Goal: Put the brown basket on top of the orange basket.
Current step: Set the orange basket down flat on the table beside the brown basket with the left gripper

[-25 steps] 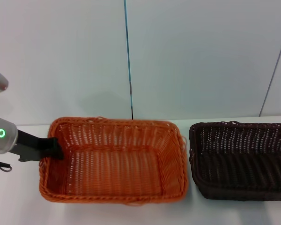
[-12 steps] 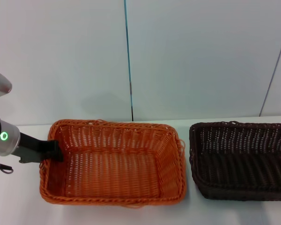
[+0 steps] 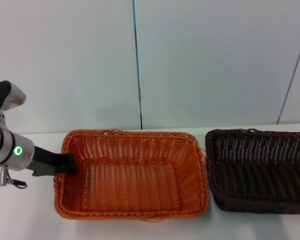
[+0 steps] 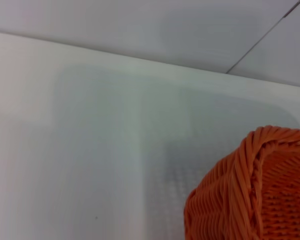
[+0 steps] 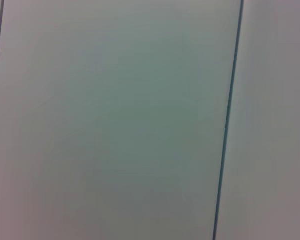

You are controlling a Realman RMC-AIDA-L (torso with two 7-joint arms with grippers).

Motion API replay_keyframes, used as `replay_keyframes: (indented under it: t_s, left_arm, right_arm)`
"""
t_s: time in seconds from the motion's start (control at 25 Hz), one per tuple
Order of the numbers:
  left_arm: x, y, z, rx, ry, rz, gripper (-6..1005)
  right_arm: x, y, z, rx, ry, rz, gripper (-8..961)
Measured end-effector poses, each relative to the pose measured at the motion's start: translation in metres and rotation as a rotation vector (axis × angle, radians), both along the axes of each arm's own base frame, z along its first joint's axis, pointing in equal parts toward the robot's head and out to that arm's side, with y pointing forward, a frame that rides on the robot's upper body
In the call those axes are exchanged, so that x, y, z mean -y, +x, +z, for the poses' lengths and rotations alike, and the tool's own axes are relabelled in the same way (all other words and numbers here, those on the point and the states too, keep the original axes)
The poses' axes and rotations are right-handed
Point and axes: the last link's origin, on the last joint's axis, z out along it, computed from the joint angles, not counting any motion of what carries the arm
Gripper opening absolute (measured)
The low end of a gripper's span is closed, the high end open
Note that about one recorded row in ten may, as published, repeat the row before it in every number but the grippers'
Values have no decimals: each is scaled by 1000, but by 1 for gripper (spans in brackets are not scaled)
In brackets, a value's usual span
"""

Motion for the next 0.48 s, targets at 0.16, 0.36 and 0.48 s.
replay_keyframes:
  t_s: [0.16,0.36,0.48]
  left_arm:
    - [-1,2,-6,-13,4,-20,120]
    - [-2,3,-10,-32,11,-41,120]
    - [-2,2,-8,-37,17,-43,120]
  right_arm:
    - [0,0,0,0,1,-1,927]
    - [1,1,1,1,2,-5,927]
    - [1,1,1,1,2,-5,927]
